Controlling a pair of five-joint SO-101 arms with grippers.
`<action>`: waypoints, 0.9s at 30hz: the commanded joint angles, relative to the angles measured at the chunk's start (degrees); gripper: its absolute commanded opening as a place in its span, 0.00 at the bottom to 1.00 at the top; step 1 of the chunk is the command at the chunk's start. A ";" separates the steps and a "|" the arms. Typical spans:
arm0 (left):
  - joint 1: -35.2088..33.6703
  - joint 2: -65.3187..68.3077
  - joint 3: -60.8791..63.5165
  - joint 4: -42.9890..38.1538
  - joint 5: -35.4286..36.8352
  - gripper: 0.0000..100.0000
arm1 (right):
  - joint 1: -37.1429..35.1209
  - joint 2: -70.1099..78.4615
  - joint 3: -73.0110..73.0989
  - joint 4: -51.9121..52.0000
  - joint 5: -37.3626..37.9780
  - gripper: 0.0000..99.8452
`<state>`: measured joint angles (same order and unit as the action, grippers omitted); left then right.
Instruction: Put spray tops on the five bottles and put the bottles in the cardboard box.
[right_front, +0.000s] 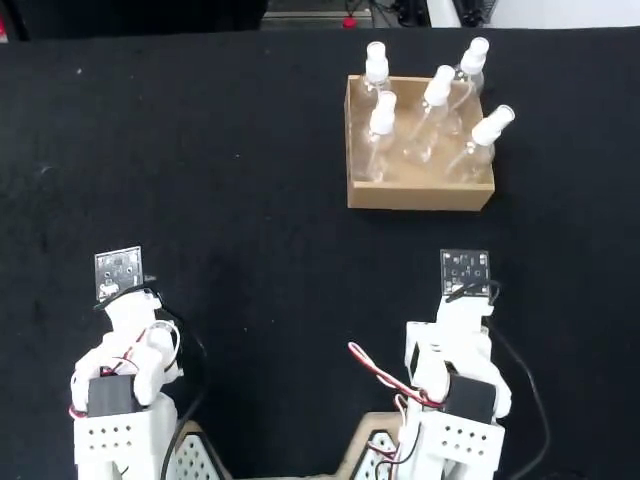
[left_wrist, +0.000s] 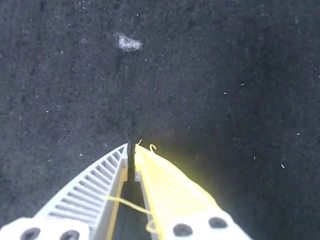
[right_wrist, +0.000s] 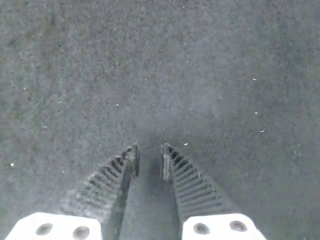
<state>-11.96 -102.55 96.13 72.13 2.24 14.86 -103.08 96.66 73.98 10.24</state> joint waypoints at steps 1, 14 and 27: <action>-0.13 -1.41 1.27 0.79 -0.26 0.03 | 0.00 -4.53 -0.13 0.26 0.44 0.06; -0.04 -2.29 1.27 0.97 -0.26 0.03 | -0.44 -5.49 -0.13 0.44 0.44 0.06; -0.48 -1.93 1.27 0.97 -0.26 0.03 | -0.18 -5.32 -0.13 0.44 0.44 0.06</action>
<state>-11.96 -104.22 96.13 72.84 2.33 14.86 -103.08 96.66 73.98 10.24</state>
